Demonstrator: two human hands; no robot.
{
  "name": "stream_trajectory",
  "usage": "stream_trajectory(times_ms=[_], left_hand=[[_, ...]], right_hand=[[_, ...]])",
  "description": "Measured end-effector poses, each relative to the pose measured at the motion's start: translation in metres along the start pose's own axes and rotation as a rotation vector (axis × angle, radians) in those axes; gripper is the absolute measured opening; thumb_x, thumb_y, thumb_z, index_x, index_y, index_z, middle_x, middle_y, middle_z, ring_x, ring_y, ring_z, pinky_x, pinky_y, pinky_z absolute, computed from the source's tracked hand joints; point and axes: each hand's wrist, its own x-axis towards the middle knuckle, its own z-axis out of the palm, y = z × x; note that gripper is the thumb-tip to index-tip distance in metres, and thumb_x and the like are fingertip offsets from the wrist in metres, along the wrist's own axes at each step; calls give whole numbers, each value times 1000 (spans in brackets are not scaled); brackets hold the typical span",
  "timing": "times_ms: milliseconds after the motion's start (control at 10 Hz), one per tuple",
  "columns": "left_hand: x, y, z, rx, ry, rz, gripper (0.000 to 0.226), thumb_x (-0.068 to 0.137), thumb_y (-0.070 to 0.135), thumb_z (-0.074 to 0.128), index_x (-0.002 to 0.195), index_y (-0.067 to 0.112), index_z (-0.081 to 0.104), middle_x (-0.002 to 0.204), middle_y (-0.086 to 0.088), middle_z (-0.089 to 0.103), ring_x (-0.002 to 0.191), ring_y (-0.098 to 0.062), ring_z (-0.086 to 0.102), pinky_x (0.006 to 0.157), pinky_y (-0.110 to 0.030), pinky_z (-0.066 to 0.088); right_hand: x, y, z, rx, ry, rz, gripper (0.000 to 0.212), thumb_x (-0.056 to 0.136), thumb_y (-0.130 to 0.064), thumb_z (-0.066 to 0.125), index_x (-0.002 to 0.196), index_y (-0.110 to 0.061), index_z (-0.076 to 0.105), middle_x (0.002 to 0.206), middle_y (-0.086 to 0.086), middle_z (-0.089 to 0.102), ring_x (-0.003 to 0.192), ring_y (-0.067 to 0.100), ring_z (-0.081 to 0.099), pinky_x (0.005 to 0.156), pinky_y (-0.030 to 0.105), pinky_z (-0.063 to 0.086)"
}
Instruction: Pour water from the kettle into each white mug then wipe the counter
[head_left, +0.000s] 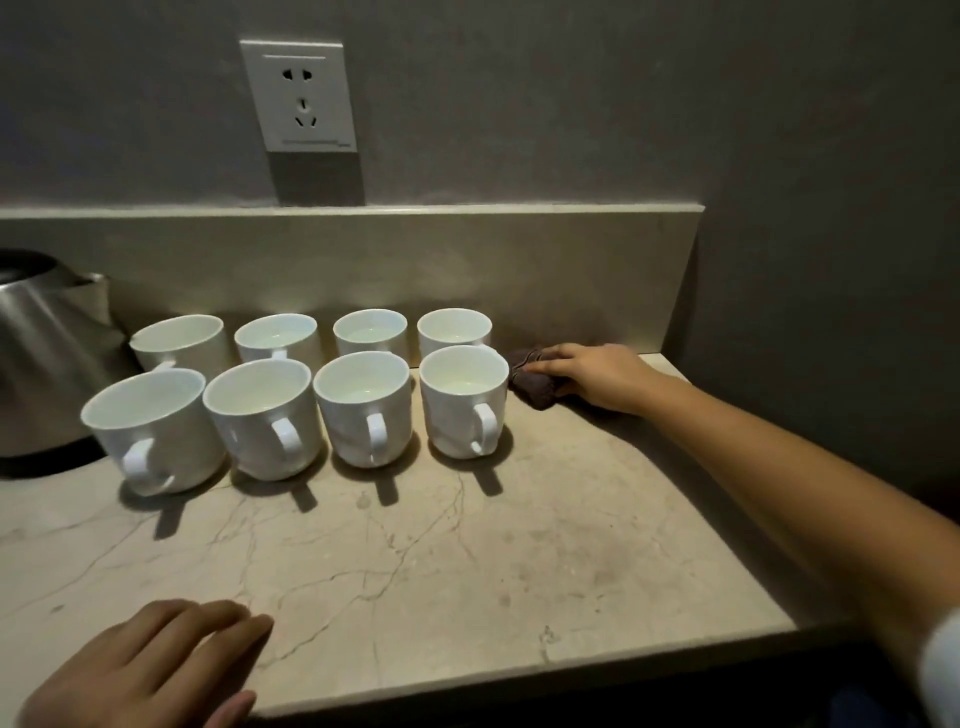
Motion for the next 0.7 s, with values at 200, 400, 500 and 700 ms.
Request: stream_trajectory(times_ms=[200, 400, 500, 700], left_hand=[[4, 15, -9, -27, 44, -15, 59, 100, 48, 33, 92, 13, 80, 88, -6, 74, 67, -29, 67, 79, -25, 39], [6, 25, -18, 7, 175, 28, 43, 94, 43, 48, 91, 15, 81, 88, -2, 75, 67, -24, 68, 71, -25, 41], [9, 29, -24, -34, 234, -3, 30, 88, 38, 58, 84, 17, 80, 84, 2, 74, 66, -19, 66, 65, -21, 41], [-11, 30, -33, -233, 293, -192, 30, 90, 32, 61, 67, 17, 73, 64, 7, 66, 56, -11, 60, 58, -22, 45]], right_hand=[[1, -6, 8, 55, -64, 90, 58, 93, -41, 49, 145, -43, 25, 158, -1, 23, 134, 31, 38, 94, 41, 43], [-74, -67, -27, 358, 270, 205, 41, 94, -31, 51, 135, -25, 51, 146, 0, 45, 136, 21, 38, 111, 42, 29], [-133, -107, -61, 769, 354, 195, 17, 89, -39, 53, 88, -36, 70, 88, -13, 72, 84, 4, 65, 70, 16, 49], [-222, -142, -68, 1314, 632, 618, 54, 91, -30, 44, 43, -6, 48, 35, 9, 46, 30, 13, 44, 34, 19, 38]])
